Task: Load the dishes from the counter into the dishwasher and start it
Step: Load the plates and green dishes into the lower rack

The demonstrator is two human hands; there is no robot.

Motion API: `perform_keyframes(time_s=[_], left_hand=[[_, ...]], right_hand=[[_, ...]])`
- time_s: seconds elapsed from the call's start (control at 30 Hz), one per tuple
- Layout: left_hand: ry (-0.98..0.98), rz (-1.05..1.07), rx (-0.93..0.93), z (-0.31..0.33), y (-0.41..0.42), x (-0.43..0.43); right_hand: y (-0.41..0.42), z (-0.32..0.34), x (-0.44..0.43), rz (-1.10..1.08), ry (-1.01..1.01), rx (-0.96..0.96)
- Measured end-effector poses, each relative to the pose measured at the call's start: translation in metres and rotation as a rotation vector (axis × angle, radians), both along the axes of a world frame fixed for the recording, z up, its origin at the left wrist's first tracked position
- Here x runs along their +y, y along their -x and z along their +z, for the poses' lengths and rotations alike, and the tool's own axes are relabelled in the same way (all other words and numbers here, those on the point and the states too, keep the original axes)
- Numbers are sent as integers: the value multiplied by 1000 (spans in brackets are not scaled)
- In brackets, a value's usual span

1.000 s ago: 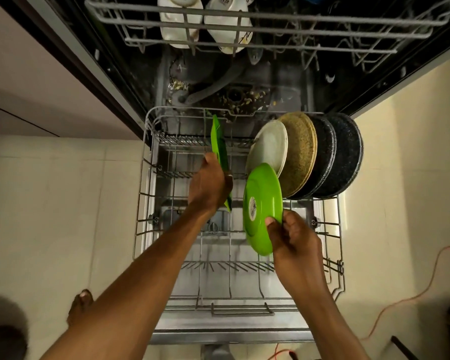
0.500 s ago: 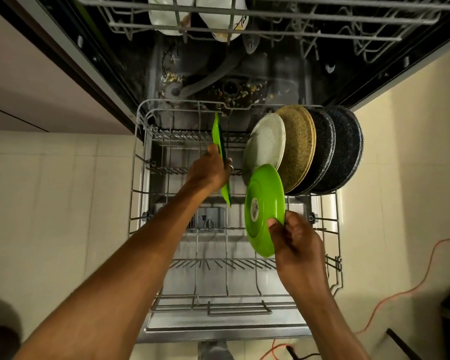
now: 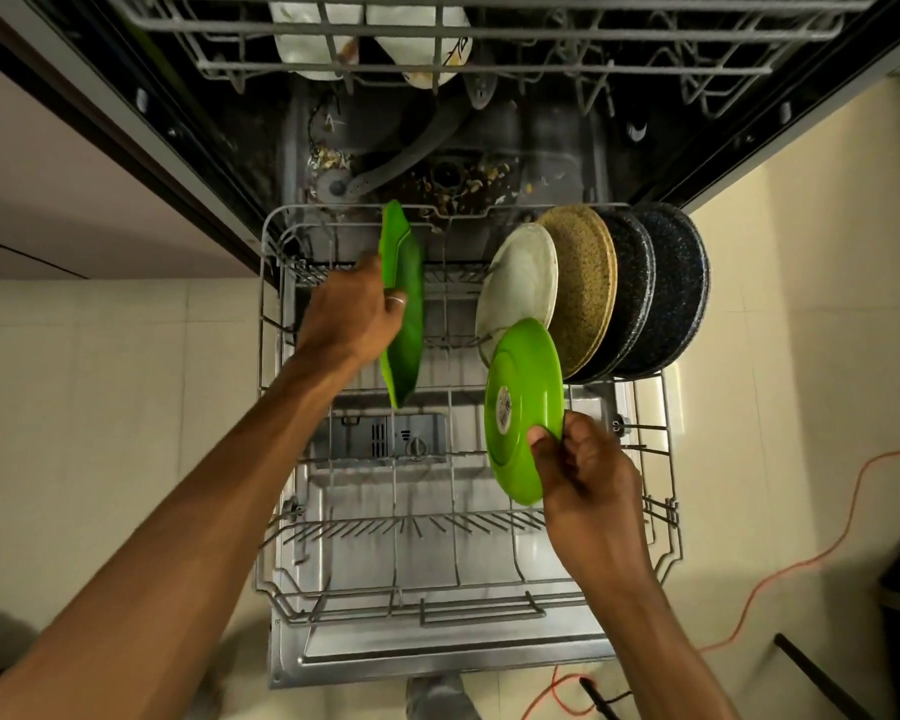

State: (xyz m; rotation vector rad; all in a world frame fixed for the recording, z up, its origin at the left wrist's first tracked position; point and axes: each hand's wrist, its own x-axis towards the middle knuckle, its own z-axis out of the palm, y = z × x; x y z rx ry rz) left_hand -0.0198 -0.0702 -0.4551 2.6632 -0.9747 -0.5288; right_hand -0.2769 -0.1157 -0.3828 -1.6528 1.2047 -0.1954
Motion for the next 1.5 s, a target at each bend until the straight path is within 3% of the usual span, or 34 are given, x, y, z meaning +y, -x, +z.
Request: perform_keyframes(time_s=[0.57,1.13,1.5], left_hand=[[57,-13,-48,-19,28,-13],[22,42,216,-30,13,-27],[152,63,55,-40,37,-10]], right_hand=[[0,-4,7,20,-20,7],[8,-7,3,1,-50,-29],[4,-2,6,4,-36,-22]])
